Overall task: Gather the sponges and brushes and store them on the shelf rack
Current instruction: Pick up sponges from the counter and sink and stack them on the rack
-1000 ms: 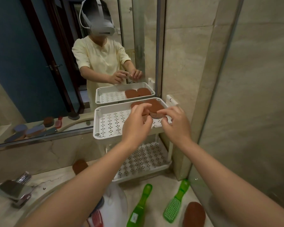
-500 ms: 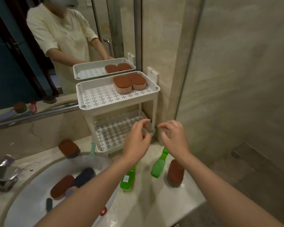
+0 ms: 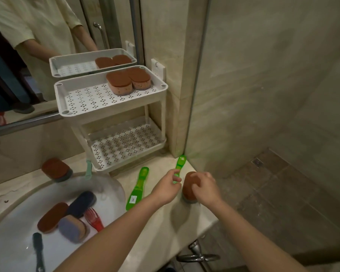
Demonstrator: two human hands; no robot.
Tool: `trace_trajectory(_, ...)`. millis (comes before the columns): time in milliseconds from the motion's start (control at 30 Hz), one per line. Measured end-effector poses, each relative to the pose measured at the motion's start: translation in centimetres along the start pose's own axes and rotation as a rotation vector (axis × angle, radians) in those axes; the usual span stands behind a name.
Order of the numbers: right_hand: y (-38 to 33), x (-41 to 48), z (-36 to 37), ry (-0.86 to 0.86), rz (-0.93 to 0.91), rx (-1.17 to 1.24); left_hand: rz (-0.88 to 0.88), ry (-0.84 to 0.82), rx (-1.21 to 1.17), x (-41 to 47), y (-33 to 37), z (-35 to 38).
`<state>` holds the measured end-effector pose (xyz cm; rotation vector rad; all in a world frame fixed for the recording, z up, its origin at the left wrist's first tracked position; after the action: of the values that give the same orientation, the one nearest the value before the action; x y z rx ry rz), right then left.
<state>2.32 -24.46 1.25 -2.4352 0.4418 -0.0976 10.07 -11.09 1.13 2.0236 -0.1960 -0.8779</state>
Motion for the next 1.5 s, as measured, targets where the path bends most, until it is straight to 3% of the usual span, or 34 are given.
trace_trajectory(100,1.5,-0.2,0.8,-0.077,0.066,0.028,-0.074,-0.074,0.007,0.6,-0.7,1.4)
trace_trajectory(367,2.7,0.1,1.9,-0.184,0.137,0.109,-0.199,-0.087,-0.005,2.0,-1.8,3.6)
trace_trajectory(633,3.2,0.4,2.5,-0.150,0.201,0.230,-0.264,-0.112,-0.087,1.9,-1.5,3.9)
trace_trajectory(800,2.0,0.6,1.8,0.062,0.218,0.272,-0.276,0.011,-0.194,1.3,-1.5,2.6)
trace_trajectory(933,-0.2,0.6,1.8,0.115,0.214,0.416,-0.291,0.096,-0.369,0.5,-1.4,1.3)
trace_trajectory(1500,-15.6,-2.4,8.7,-0.162,-0.085,0.572,-0.305,0.427,-0.530,-9.4,-8.4,-10.9)
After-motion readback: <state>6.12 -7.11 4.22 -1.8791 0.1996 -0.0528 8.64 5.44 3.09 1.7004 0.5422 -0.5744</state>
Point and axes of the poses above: each hand's wrist, its own x-axis towards the middle knuckle, its own z-axis out of the palm, y = z × x, the point moved 2 cm from there along x, towards the middle knuckle, and after that the axes turned 13 degrees about -z, right-handed, at the moved point
